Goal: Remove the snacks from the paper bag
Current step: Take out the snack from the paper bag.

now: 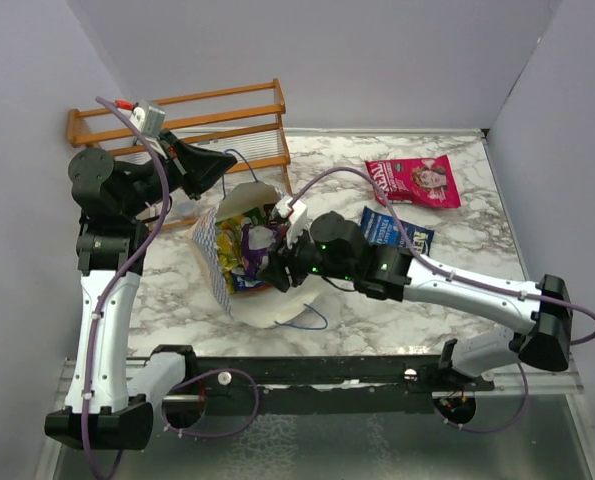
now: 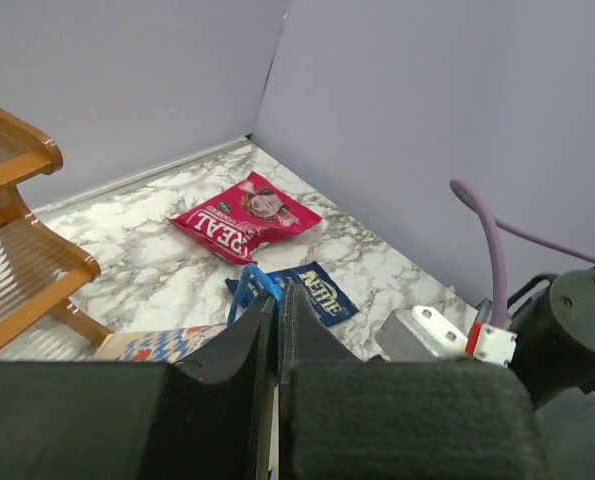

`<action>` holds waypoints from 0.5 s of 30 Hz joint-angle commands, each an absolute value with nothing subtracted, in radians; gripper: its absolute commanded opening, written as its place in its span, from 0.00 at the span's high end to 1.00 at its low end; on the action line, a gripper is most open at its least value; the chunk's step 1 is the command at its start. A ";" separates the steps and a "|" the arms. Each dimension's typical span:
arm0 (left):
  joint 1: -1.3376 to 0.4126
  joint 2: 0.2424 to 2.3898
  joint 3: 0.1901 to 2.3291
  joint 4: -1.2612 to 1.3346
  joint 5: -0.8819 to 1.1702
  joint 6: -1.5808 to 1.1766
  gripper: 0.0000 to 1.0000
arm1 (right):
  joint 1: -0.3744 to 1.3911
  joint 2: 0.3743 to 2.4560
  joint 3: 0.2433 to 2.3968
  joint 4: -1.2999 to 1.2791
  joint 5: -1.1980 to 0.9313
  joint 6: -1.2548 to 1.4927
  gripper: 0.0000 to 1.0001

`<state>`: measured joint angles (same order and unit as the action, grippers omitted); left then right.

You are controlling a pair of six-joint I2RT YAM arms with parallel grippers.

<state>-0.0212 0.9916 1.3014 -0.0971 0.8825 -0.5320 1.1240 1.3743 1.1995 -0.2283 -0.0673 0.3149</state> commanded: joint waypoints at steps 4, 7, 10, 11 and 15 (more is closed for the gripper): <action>-0.025 0.928 1.249 0.048 0.897 -0.604 1.00 | 1.252 1.496 1.216 -0.125 0.375 0.245 0.60; -0.025 0.918 1.225 0.070 0.902 -0.624 1.00 | 1.269 1.547 1.189 -0.030 0.485 0.242 0.61; -0.027 0.909 1.227 0.072 0.904 -0.633 1.00 | 1.271 1.610 1.187 0.049 0.589 0.253 0.60; -0.026 0.907 1.226 0.082 0.906 -0.643 1.00 | 1.270 1.634 1.191 0.071 0.616 0.260 0.59; -0.029 0.899 1.234 0.109 0.920 -0.679 1.00 | 1.271 1.720 1.179 0.205 0.685 0.261 0.51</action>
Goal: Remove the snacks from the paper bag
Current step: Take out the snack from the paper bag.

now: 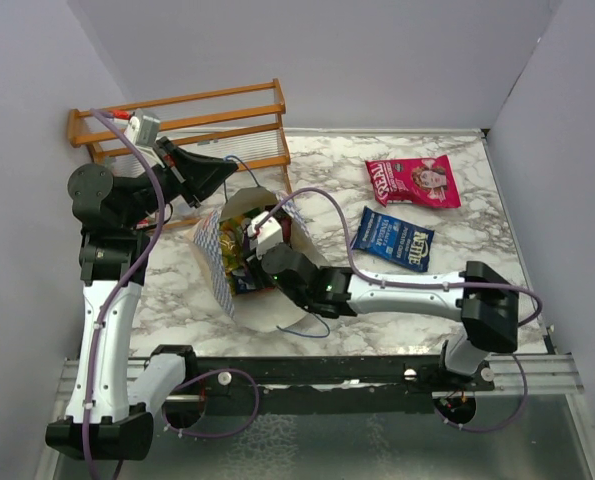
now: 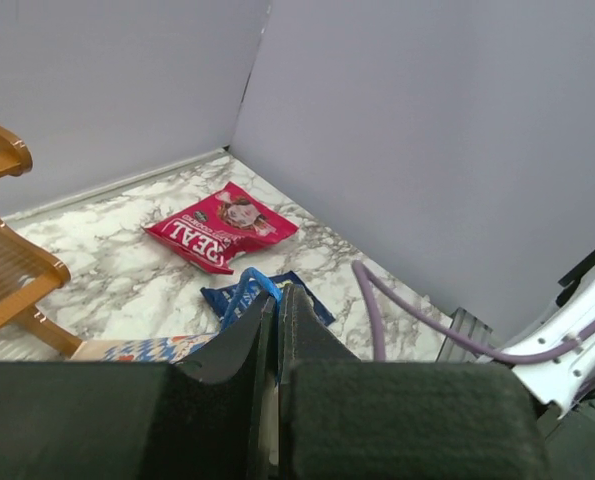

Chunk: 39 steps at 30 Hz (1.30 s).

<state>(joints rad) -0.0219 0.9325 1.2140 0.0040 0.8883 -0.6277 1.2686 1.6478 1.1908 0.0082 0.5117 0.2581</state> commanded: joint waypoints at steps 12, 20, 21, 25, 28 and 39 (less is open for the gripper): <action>-0.038 0.870 1.229 0.090 0.923 -0.669 1.00 | 1.239 1.905 1.208 0.425 0.786 0.161 0.18; -0.041 0.866 1.225 0.089 0.925 -0.666 1.00 | 1.235 1.996 1.243 0.405 0.798 0.144 0.31; -0.041 0.866 1.224 0.086 0.925 -0.664 1.00 | 1.235 1.999 1.243 0.408 0.788 0.136 0.42; -0.041 0.867 1.220 0.068 0.920 -0.642 1.00 | 1.235 1.973 1.252 0.371 0.759 0.135 0.64; -0.040 0.864 1.226 0.021 0.893 -0.594 1.00 | 1.235 1.920 1.241 0.365 0.734 0.126 0.77; -0.041 0.859 1.228 -0.039 0.872 -0.524 1.00 | 1.236 1.688 1.150 0.415 0.532 0.111 0.89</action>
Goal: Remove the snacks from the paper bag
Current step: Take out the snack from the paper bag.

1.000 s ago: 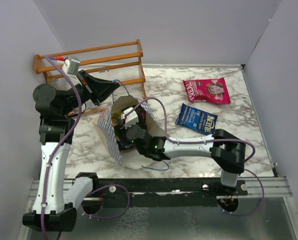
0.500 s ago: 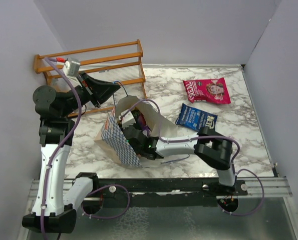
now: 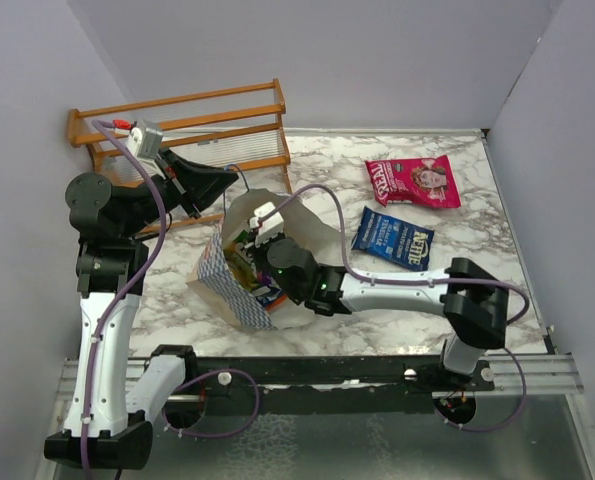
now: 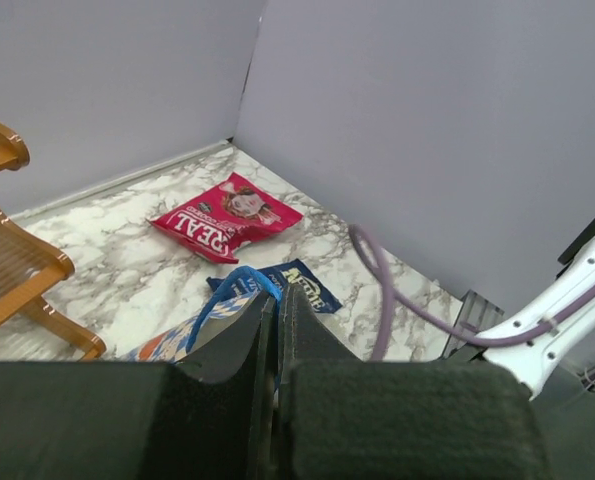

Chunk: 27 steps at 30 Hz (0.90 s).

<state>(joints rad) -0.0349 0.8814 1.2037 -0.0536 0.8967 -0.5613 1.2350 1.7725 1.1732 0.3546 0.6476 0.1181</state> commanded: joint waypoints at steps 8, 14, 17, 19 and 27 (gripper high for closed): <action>-0.041 0.864 1.225 -0.026 0.861 -0.538 1.00 | 1.235 1.545 1.144 0.380 0.447 0.132 0.89; -0.041 0.868 1.207 -0.008 0.854 -0.552 1.00 | 1.236 1.426 1.126 0.347 0.398 0.168 0.89; -0.043 0.874 1.202 -0.005 0.854 -0.556 1.00 | 1.235 1.374 1.129 0.331 0.376 0.186 0.89; -0.042 0.880 1.203 -0.006 0.850 -0.558 1.00 | 1.235 1.342 1.152 0.300 0.350 0.199 0.89; -0.043 0.890 1.209 -0.037 0.813 -0.537 1.00 | 1.235 1.204 1.236 0.184 0.324 0.161 0.89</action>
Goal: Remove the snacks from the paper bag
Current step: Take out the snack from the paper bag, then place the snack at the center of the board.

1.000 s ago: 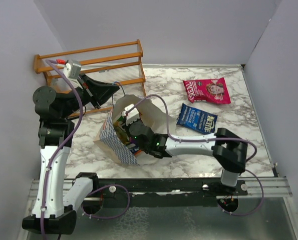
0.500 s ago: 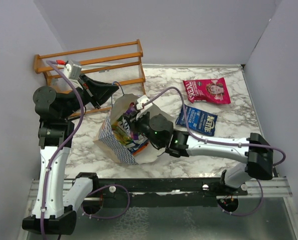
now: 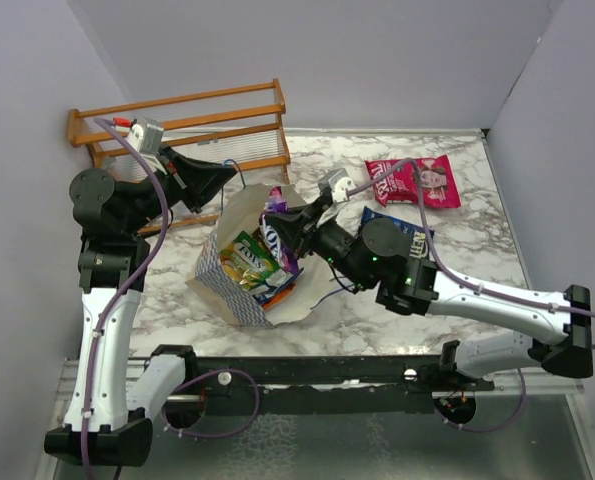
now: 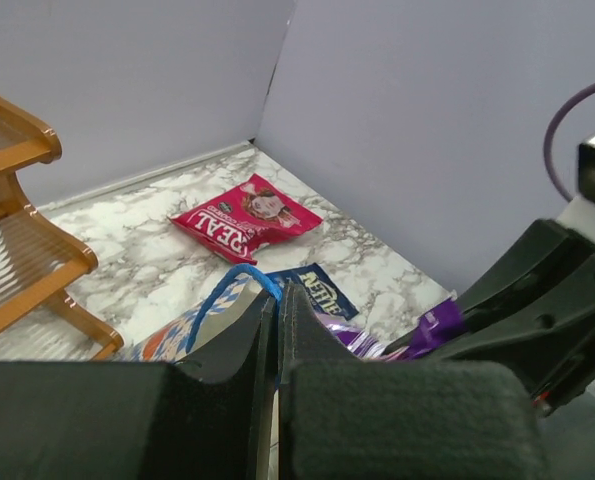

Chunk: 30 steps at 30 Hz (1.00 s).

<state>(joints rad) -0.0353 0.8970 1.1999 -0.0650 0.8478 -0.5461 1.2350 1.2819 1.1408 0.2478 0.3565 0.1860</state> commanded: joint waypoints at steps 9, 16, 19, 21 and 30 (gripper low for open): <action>-0.043 0.892 1.229 -0.079 0.798 -0.511 1.00 | 1.235 1.069 1.277 0.120 0.670 -0.129 0.89; -0.043 0.899 1.239 -0.089 0.793 -0.505 1.00 | 1.172 1.066 1.146 0.353 1.036 -0.489 0.89; -0.043 0.905 1.239 -0.087 0.792 -0.505 1.00 | 1.056 1.047 1.125 0.235 1.027 -0.357 0.89; -0.043 0.908 1.245 -0.086 0.794 -0.504 1.00 | 0.936 1.042 1.087 0.131 0.971 -0.238 0.89; -0.051 0.912 1.251 -0.087 0.796 -0.504 1.00 | 0.460 1.223 0.919 -0.118 0.653 0.217 0.89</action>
<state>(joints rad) -0.0418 0.9199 1.2156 -0.1139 0.8120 -0.5133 0.5941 1.1397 0.9909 -0.0193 0.8223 -0.0269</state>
